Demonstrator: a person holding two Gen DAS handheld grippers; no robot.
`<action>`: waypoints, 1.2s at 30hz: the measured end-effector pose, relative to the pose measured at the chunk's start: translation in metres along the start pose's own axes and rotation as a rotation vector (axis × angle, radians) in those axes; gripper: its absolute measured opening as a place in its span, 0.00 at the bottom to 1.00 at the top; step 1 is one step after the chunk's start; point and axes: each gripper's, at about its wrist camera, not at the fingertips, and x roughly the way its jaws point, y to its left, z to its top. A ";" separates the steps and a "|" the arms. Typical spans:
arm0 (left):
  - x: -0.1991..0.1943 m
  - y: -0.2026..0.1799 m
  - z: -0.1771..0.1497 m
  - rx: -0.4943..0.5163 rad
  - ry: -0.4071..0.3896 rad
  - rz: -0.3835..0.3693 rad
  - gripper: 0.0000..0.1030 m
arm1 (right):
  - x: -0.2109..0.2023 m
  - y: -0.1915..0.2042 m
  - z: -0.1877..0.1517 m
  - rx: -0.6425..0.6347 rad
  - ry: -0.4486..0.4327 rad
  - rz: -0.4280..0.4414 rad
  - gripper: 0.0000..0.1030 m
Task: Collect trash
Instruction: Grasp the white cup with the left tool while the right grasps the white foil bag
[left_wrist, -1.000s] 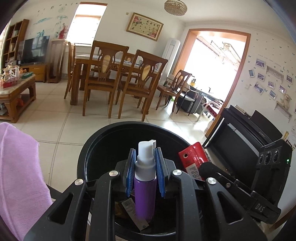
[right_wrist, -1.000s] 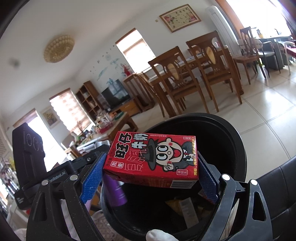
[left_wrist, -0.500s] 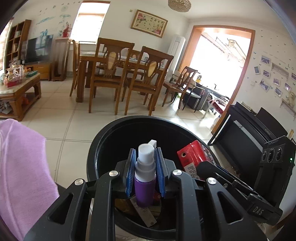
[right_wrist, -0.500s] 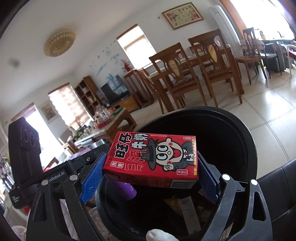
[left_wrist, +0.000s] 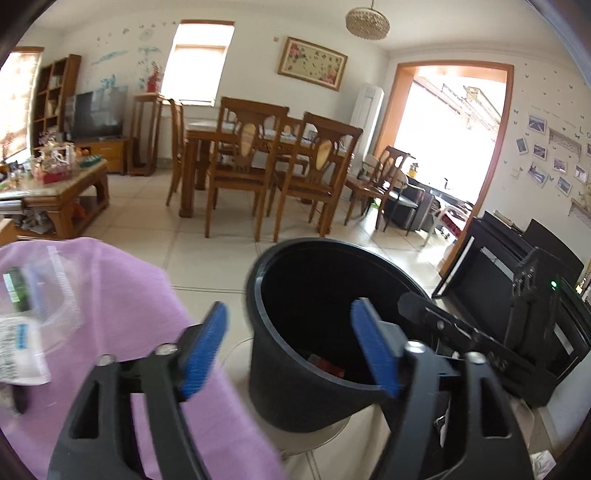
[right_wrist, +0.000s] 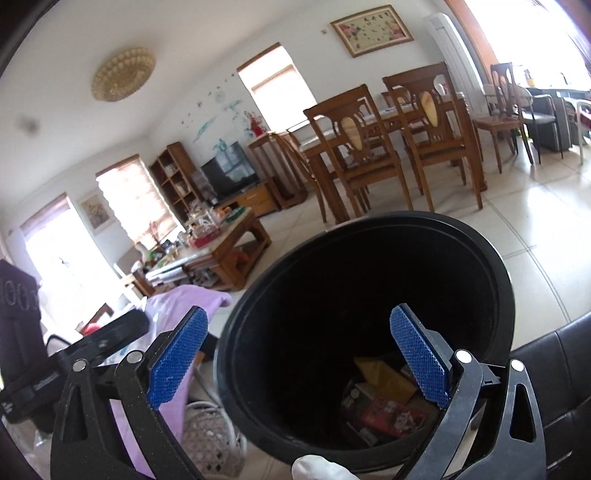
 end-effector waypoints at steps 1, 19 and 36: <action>-0.010 0.004 -0.001 -0.001 -0.004 0.014 0.79 | 0.000 0.010 0.000 -0.016 0.001 0.008 0.95; -0.165 0.160 -0.067 0.036 0.082 0.346 0.79 | 0.082 0.248 -0.049 -0.289 0.210 0.221 0.95; -0.158 0.232 -0.098 -0.079 0.321 0.280 0.39 | 0.227 0.378 -0.113 -0.429 0.532 0.018 0.95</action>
